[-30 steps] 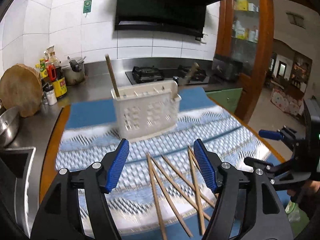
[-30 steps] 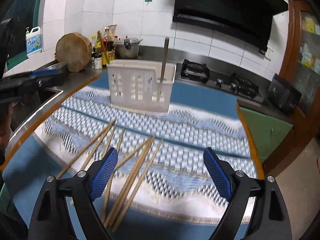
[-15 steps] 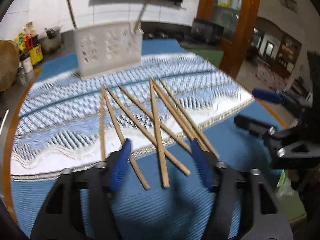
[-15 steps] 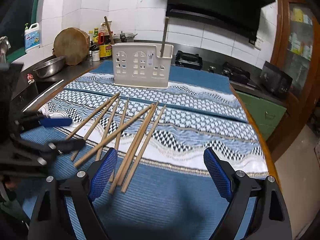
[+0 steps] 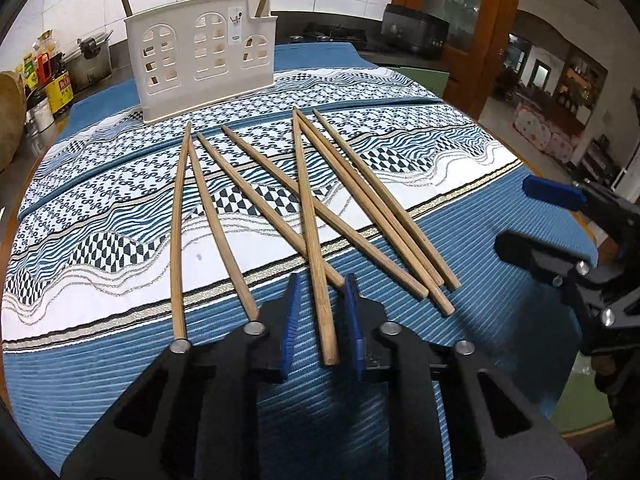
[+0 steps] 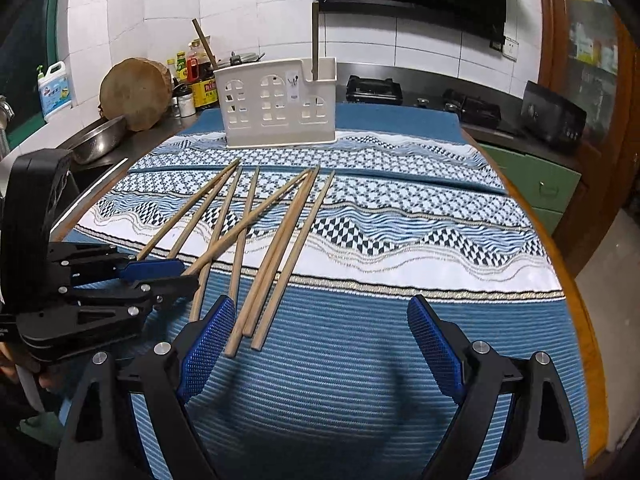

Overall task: Organize utensils
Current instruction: 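Grasp a chopstick with the left tool while the right tool grasps another, then carry both chopsticks to the holder and release the right tool's chopstick inside, then lower the left tool's chopstick into the holder and open the left tool, then move both open tools back to the remaining chopsticks on the mat, then grasp a chopstick with the left tool while the right tool grasps another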

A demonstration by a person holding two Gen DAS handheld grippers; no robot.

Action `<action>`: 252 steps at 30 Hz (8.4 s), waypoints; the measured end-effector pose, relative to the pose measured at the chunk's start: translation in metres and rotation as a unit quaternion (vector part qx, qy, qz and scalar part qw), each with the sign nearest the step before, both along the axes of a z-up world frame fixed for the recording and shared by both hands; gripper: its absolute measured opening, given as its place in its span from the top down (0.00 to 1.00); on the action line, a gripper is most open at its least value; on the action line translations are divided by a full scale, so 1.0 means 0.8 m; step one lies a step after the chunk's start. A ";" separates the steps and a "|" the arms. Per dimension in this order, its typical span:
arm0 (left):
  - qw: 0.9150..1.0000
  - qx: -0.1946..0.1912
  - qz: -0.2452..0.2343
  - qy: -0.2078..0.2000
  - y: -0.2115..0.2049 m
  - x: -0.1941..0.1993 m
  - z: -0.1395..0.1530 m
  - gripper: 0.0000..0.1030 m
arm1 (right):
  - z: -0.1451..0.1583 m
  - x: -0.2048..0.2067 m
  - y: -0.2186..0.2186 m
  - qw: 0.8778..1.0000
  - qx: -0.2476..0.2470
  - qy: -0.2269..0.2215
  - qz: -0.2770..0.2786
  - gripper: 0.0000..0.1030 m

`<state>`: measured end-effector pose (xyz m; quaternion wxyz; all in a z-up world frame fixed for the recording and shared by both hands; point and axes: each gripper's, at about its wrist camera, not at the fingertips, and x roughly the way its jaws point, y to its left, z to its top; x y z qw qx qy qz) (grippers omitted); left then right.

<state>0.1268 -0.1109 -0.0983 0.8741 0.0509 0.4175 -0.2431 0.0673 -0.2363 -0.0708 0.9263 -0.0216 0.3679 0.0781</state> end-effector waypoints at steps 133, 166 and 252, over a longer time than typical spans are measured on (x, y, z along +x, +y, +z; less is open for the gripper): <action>0.968 -0.073 0.150 -0.188 0.096 0.292 0.289 0.94 | 0.230 0.267 0.012 0.995 -0.029 -0.055 0.079 0.39; 0.973 -0.045 0.194 -0.119 0.137 0.028 0.143 0.44 | 0.026 0.022 0.021 0.999 -0.029 0.015 0.039 0.10; 0.994 0.012 0.110 -0.012 0.074 0.008 0.016 0.93 | -0.028 0.054 0.017 0.998 -0.014 0.058 0.008 0.93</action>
